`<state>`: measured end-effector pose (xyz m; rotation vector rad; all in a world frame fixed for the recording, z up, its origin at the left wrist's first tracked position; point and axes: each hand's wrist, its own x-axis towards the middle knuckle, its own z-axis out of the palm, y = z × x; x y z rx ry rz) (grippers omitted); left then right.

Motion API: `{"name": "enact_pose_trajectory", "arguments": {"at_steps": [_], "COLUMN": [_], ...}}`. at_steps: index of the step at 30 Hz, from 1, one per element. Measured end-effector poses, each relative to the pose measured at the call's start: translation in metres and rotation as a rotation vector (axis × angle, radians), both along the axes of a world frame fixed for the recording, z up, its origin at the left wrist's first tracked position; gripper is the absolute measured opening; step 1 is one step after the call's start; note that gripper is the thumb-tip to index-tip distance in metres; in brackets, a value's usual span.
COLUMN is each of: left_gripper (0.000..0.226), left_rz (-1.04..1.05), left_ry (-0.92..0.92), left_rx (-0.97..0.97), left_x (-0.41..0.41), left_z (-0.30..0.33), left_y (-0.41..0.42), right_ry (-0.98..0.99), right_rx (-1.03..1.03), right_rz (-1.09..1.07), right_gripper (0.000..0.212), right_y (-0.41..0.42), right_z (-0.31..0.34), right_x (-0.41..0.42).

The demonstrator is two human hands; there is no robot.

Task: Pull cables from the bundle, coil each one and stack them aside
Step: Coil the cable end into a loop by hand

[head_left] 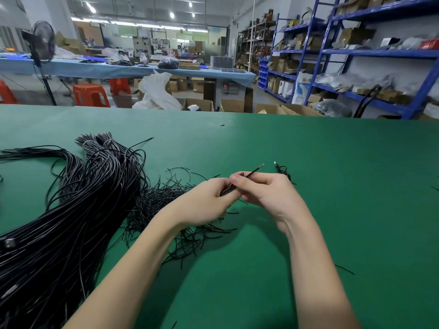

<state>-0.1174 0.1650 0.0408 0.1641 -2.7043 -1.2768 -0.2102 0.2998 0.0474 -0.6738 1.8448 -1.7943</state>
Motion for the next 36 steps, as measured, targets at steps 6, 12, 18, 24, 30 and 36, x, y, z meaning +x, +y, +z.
{"name": "enact_pose_trajectory", "arguments": {"at_steps": [6, 12, 18, 24, 30, 36], "left_gripper": [0.048, 0.031, 0.032, 0.034, 0.035, 0.034], "left_rz": [-0.125, -0.126, -0.073, -0.001, 0.183, 0.409], "left_ry": [-0.083, -0.149, -0.228, -0.172, -0.045, 0.075], "left_rx": [0.268, 0.464, 0.554, 0.507, 0.563, 0.704], "left_x": [0.007, 0.005, 0.005, 0.002, 0.002, 0.000], "left_z": [0.001, -0.004, -0.009, -0.011, -0.013, -0.018], "left_y": [-0.009, -0.017, -0.021, -0.021, -0.032, -0.039], "right_ry": [-0.255, -0.319, -0.327, -0.345, 0.015, 0.566], "right_rx": [-0.166, -0.190, -0.212, -0.249, 0.217, 0.635], "right_rz": [0.028, 0.033, 0.042, -0.009, -0.003, 0.116], "right_gripper": [0.010, 0.004, 0.009, 0.012, 0.029, 0.023], "right_y": [0.001, 0.000, -0.003, -0.016, -0.012, -0.027], "right_z": [-0.008, -0.013, -0.020, -0.026, -0.041, -0.057], "right_x": [-0.006, -0.005, -0.003, 0.001, -0.002, 0.013]}}
